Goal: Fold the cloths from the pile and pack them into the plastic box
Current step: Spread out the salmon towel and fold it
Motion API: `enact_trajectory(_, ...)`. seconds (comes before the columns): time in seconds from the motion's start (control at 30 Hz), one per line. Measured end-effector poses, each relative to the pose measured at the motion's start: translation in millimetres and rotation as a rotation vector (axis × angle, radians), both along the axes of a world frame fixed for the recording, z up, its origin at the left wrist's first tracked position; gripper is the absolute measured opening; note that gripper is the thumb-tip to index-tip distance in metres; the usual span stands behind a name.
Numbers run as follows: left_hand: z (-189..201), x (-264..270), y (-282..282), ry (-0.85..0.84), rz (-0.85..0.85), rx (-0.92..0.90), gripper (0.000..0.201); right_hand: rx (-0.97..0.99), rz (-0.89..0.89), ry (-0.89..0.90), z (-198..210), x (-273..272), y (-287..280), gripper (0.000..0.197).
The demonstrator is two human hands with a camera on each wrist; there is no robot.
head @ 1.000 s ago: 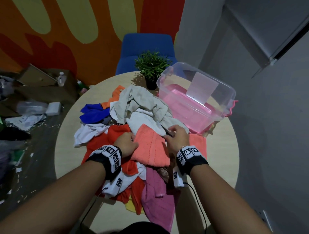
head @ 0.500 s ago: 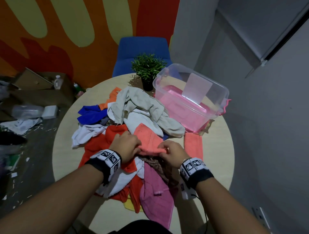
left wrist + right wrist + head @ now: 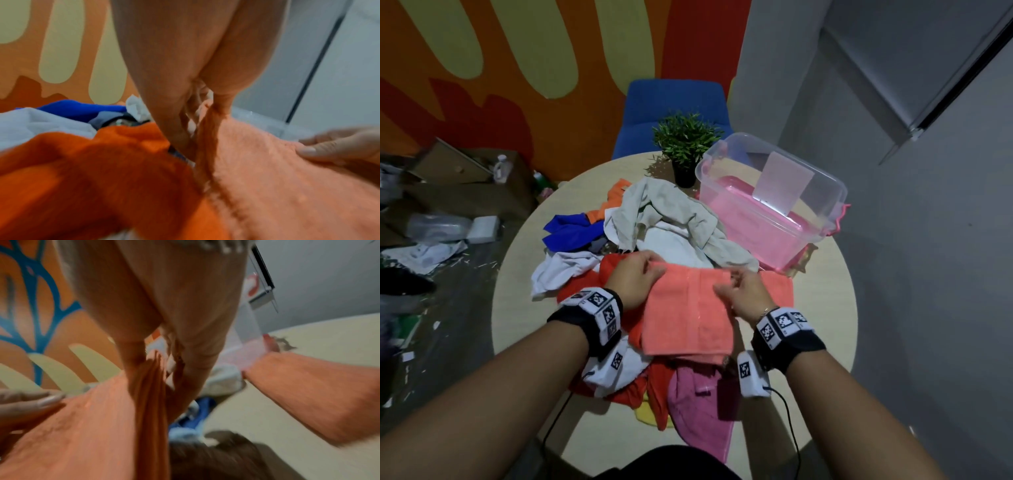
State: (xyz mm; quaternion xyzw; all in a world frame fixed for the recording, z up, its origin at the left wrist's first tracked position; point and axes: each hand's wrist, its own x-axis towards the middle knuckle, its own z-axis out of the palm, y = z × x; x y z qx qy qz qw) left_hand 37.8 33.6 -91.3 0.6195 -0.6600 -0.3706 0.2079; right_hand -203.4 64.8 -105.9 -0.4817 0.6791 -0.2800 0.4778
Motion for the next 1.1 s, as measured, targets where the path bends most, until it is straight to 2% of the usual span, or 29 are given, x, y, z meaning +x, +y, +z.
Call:
enact_trajectory(0.07, -20, 1, 6, -0.025, -0.048, 0.189, 0.055, 0.071, 0.088, 0.138, -23, 4, 7, 0.052)
enact_trajectory(0.13, -30, 1, 8, -0.044, -0.087, 0.285, 0.073, 0.028, 0.055, 0.176, -34, 6, 10, 0.051)
enact_trajectory(0.27, -38, 5, 4, -0.051, 0.021, 0.208, 0.044, -0.056, -0.107, 0.048, -30, 6, 3, 0.034)
enact_trajectory(0.37, -32, 5, 6, -0.127, 0.093, 0.076, 0.024, 0.009, -0.026, 0.158, -30, 5, 6, 0.052)
enact_trajectory(0.43, -29, 1, 10, -0.284, -0.013, 0.064, 0.028, 0.100, 0.058, 0.304, -36, 4, 11, 0.062)
enact_trajectory(0.53, -23, -2, 17, -0.402, -0.131, 0.127, 0.031, 0.244, 0.049, 0.337, -45, 1, 16, 0.074)
enact_trajectory(0.6, -23, -1, 18, -0.381, -0.120, 0.088, 0.024, 0.290, 0.052, 0.329, -47, -1, 18, 0.068)
enact_trajectory(0.73, -16, -6, 16, -0.253, -0.016, -0.008, 0.021, 0.239, -0.026, 0.273, -42, -4, 15, 0.051)
enact_trajectory(0.83, -15, -9, 11, -0.138, 0.037, 0.117, 0.021, 0.241, -0.025, 0.233, -37, -3, 14, 0.048)
enact_trajectory(0.93, -16, -6, 13, -0.110, -0.047, 0.286, 0.027, 0.297, 0.051, 0.276, -34, 4, 24, 0.047)
enact_trajectory(1.0, -18, -2, 14, -0.115, -0.053, 0.310, 0.030, 0.307, 0.126, 0.299, -34, 10, 32, 0.038)
enact_trajectory(1.1, -18, 1, 15, -0.079, 0.011, 0.304, 0.017, 0.312, 0.122, 0.260, -34, 14, 35, 0.027)
